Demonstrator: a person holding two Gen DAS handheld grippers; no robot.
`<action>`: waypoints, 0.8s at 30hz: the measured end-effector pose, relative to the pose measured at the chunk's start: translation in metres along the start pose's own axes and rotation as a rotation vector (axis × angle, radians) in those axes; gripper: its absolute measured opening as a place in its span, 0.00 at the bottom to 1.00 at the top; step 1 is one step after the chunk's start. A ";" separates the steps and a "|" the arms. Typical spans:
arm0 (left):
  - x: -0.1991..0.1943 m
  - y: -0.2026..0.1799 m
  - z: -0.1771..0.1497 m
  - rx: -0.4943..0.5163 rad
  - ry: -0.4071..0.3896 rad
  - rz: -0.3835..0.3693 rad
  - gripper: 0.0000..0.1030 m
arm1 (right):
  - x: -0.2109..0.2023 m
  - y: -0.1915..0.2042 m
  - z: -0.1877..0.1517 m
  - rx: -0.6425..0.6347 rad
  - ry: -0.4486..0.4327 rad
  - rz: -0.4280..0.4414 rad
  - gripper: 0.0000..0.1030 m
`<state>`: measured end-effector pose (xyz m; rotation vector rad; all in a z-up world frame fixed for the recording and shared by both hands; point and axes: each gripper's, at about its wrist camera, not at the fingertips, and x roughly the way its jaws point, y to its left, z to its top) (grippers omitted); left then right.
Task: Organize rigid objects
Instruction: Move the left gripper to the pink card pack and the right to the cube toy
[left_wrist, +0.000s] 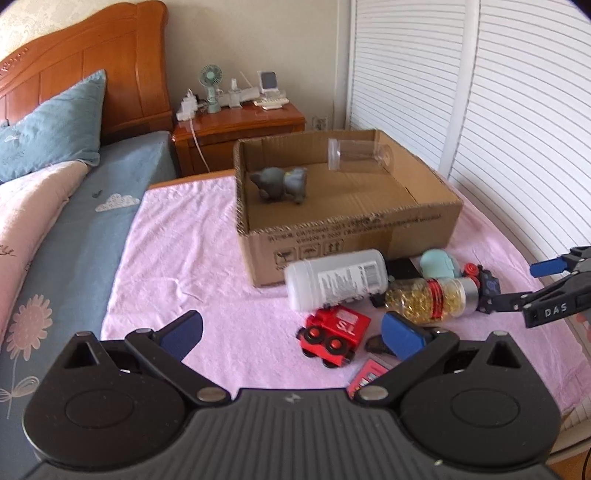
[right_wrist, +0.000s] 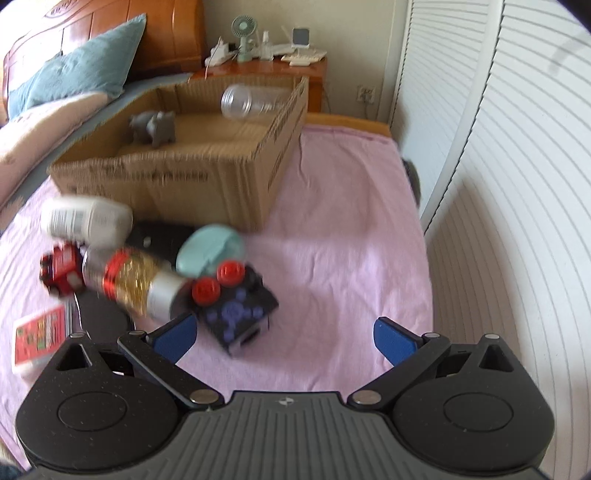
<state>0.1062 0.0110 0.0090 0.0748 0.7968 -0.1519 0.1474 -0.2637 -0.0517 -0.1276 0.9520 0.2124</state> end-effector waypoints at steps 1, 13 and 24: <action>0.003 -0.002 -0.002 0.007 0.018 -0.015 0.99 | 0.002 0.002 -0.005 -0.012 0.004 0.001 1.00; 0.043 -0.042 -0.040 0.196 0.236 -0.125 0.99 | 0.015 0.014 -0.023 -0.118 -0.016 0.036 1.00; 0.044 -0.003 -0.058 0.101 0.293 -0.020 1.00 | 0.022 0.008 -0.012 -0.146 -0.023 0.065 1.00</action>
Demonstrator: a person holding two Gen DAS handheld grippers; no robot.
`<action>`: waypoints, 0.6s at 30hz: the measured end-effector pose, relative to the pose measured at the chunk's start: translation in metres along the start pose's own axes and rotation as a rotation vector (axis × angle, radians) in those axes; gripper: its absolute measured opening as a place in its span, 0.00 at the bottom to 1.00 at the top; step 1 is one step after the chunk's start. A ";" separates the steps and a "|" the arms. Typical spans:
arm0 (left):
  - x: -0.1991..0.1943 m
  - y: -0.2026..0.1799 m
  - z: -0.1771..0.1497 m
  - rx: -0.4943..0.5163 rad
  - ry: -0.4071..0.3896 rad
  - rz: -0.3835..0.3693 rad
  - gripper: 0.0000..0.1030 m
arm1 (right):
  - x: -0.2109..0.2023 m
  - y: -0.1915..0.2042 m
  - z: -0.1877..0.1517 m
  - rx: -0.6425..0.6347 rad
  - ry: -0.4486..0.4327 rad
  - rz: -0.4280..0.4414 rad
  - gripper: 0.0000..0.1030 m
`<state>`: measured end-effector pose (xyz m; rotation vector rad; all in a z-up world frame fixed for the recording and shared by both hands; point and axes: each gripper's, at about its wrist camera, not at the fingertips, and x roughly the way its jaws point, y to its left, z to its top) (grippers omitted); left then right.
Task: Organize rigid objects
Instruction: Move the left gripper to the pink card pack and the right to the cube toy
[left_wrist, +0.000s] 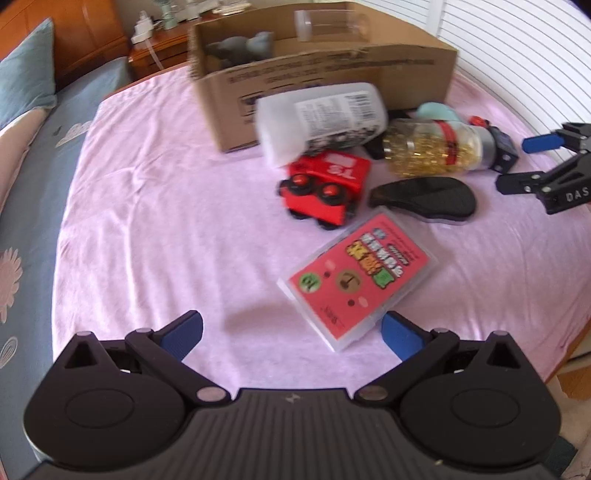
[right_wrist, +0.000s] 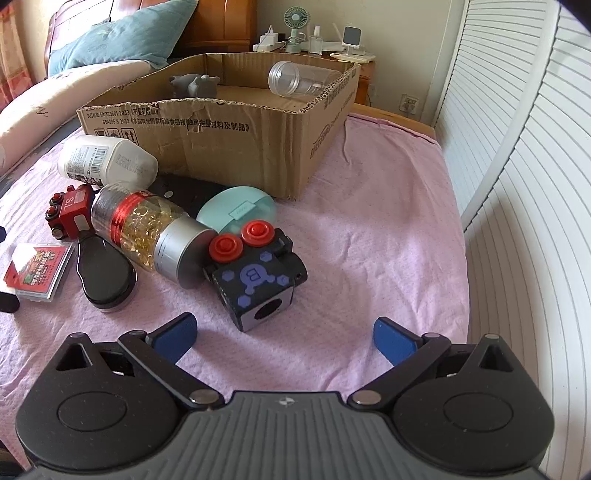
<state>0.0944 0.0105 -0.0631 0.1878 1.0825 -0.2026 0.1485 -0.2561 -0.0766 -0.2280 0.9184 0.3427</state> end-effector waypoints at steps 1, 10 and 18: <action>0.000 0.004 0.000 -0.018 -0.001 0.019 1.00 | 0.002 -0.001 0.002 -0.003 0.001 0.008 1.00; -0.005 0.013 -0.002 -0.078 -0.003 0.053 0.99 | 0.014 0.008 0.020 -0.118 -0.007 0.145 1.00; -0.004 0.005 -0.001 -0.040 -0.004 0.002 0.99 | 0.005 0.024 0.019 -0.191 0.024 0.195 0.98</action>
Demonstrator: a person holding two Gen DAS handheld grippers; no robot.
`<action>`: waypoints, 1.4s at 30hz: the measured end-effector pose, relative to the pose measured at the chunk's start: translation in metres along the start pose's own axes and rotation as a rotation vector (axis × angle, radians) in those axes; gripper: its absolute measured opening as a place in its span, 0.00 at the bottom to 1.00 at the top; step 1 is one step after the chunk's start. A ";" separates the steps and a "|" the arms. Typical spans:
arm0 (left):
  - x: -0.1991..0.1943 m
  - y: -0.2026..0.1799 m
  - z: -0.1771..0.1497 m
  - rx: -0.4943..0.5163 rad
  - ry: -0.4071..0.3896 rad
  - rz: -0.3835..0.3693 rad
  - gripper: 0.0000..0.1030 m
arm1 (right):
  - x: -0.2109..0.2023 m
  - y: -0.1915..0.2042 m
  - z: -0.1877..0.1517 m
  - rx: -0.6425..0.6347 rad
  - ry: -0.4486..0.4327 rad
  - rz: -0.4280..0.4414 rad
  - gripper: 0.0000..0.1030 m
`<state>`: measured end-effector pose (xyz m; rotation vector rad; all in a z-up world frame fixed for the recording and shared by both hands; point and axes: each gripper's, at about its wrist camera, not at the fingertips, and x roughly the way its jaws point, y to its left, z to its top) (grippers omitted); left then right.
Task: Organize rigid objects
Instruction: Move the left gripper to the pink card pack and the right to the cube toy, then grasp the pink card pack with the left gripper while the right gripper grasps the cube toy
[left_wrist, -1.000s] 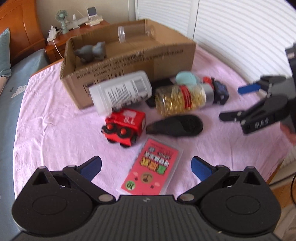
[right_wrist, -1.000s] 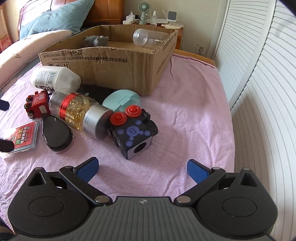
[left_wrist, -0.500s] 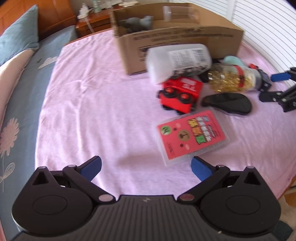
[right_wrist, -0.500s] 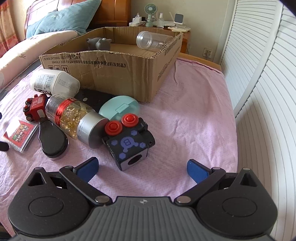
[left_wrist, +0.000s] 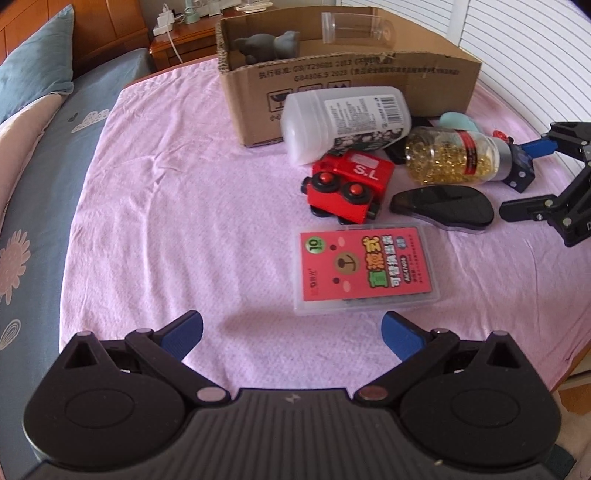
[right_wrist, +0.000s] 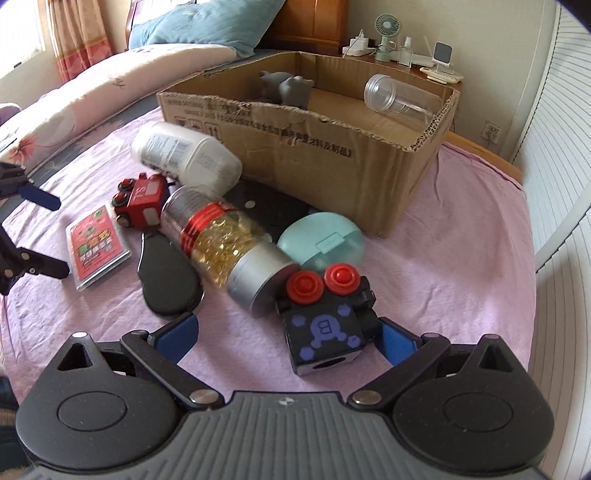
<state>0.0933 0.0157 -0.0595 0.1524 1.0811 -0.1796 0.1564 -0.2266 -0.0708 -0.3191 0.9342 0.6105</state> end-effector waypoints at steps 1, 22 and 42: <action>0.000 -0.001 0.000 0.009 -0.001 -0.008 0.99 | -0.002 0.003 -0.004 0.001 0.007 -0.002 0.97; 0.016 -0.038 0.025 0.019 -0.055 -0.065 1.00 | -0.008 0.008 -0.020 0.272 -0.060 -0.260 0.79; 0.012 -0.023 0.016 -0.036 -0.139 -0.034 0.88 | -0.006 0.006 -0.037 0.246 -0.099 -0.233 1.00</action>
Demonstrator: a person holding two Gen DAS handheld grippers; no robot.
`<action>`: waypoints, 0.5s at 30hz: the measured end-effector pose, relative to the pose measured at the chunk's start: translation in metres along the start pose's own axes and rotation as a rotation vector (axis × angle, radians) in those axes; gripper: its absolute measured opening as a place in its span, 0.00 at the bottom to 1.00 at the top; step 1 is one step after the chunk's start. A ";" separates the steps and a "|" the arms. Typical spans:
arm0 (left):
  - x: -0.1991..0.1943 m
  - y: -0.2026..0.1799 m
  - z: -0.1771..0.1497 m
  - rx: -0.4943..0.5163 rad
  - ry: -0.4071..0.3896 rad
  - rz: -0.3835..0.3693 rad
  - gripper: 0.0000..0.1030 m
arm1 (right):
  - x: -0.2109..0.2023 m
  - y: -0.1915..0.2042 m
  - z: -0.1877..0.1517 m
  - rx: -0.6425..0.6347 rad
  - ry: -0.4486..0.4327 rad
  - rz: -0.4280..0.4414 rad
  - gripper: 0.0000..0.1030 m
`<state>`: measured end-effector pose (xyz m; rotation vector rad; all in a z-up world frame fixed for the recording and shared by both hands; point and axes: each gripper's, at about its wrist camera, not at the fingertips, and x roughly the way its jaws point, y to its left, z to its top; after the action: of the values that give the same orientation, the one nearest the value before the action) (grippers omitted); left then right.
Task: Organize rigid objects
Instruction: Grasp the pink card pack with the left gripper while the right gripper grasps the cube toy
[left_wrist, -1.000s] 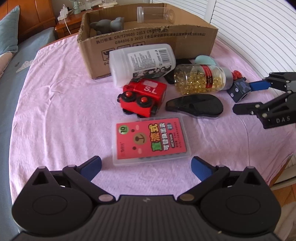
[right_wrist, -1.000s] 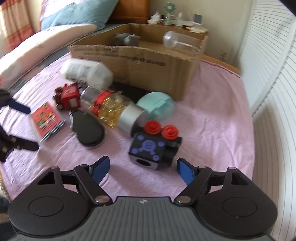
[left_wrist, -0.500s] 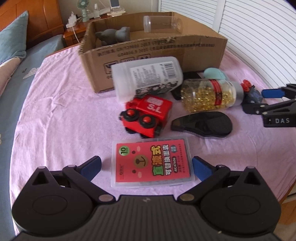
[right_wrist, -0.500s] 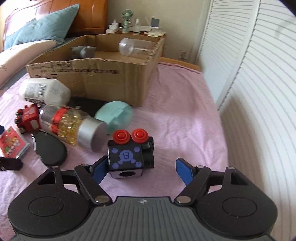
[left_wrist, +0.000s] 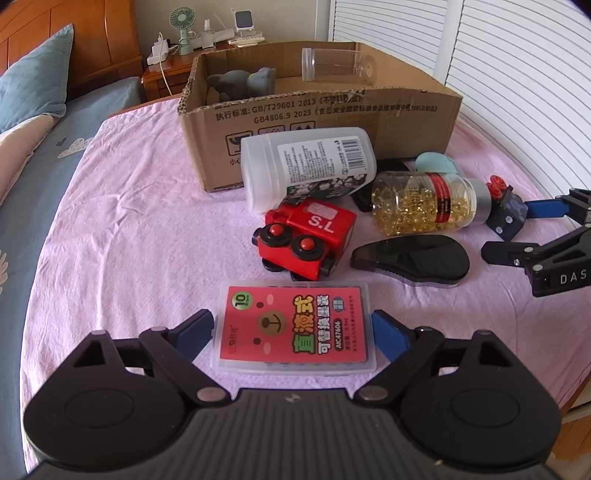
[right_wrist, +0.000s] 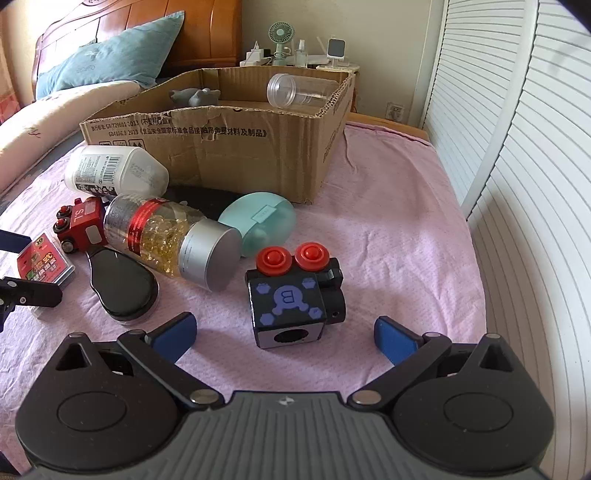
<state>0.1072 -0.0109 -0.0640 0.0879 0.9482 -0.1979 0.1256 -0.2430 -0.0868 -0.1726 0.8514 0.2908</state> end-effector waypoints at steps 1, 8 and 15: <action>0.000 0.000 0.000 -0.001 0.000 -0.002 0.88 | -0.001 0.000 -0.002 0.000 -0.008 0.001 1.00; 0.000 0.005 -0.002 0.038 -0.014 -0.031 0.88 | -0.001 -0.001 -0.003 -0.033 -0.022 0.029 1.00; 0.001 0.004 -0.002 0.048 -0.027 -0.037 0.90 | 0.002 -0.003 0.003 -0.071 -0.031 0.064 0.98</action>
<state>0.1067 -0.0070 -0.0664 0.1122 0.9191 -0.2556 0.1301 -0.2451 -0.0869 -0.2072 0.8177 0.3830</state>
